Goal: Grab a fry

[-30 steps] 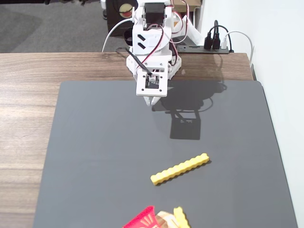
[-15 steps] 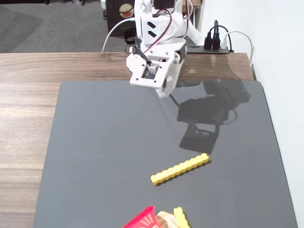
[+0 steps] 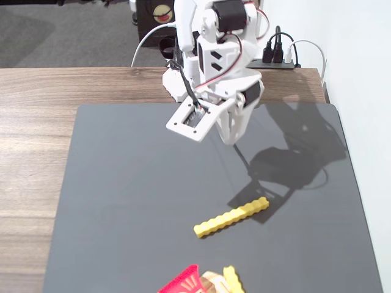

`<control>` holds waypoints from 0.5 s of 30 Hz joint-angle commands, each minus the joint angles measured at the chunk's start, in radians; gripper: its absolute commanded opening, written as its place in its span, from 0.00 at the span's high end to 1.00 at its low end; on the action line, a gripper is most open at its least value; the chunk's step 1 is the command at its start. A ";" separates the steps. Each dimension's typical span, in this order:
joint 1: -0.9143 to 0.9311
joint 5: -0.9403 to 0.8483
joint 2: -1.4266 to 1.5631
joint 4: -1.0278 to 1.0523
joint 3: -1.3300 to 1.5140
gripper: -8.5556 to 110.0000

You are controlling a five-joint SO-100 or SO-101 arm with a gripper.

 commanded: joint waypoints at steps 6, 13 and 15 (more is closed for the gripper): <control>-0.018 0.155 -0.256 -0.006 -0.268 0.92; -0.057 0.255 -0.448 0.023 -0.449 0.87; -0.064 0.267 -0.488 0.029 -0.486 0.81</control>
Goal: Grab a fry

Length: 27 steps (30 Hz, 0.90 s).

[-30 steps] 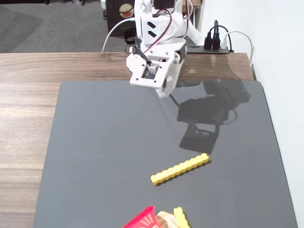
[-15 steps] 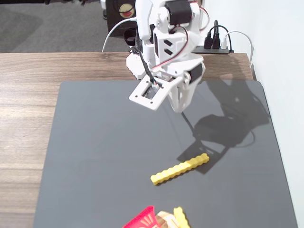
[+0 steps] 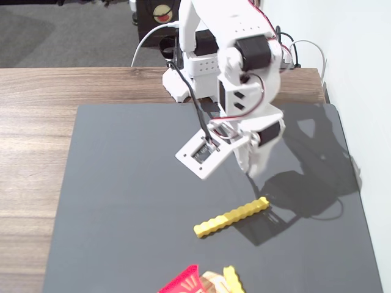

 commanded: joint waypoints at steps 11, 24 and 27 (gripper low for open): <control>0.002 -0.006 -0.222 -0.049 -0.163 0.75; -0.002 -0.018 -0.350 -0.067 -0.262 0.76; -0.003 -0.020 -0.360 -0.071 -0.265 0.83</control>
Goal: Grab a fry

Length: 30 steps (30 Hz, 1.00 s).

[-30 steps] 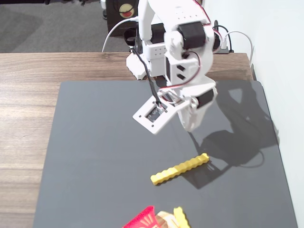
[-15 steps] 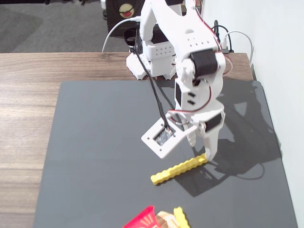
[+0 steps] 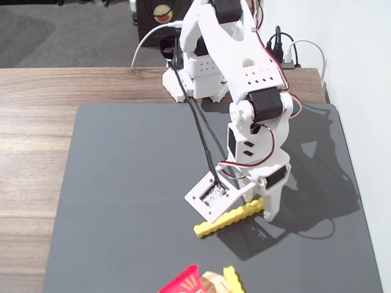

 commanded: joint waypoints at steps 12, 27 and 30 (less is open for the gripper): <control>0.000 -0.034 0.018 0.002 -0.048 0.92; 0.127 -0.545 0.373 0.262 0.147 0.92; 0.175 -0.650 0.476 0.327 0.181 0.92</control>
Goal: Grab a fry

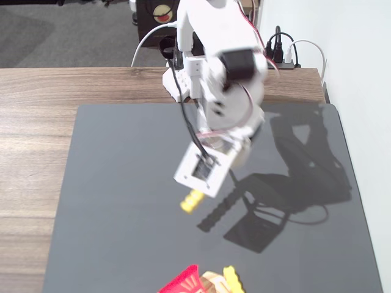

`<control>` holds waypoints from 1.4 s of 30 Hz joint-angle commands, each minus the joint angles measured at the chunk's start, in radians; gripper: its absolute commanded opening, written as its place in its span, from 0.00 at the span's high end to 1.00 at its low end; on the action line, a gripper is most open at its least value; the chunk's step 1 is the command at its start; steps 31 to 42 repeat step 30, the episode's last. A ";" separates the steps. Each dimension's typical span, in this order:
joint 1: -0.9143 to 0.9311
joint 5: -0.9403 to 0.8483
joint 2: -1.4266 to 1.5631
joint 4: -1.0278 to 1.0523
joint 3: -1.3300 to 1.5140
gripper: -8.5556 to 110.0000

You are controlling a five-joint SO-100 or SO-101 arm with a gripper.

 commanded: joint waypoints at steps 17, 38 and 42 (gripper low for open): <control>0.285 -0.643 0.472 0.153 0.152 0.92; 0.285 -0.680 0.503 0.164 0.166 0.92; 0.285 -0.680 0.503 0.164 0.166 0.92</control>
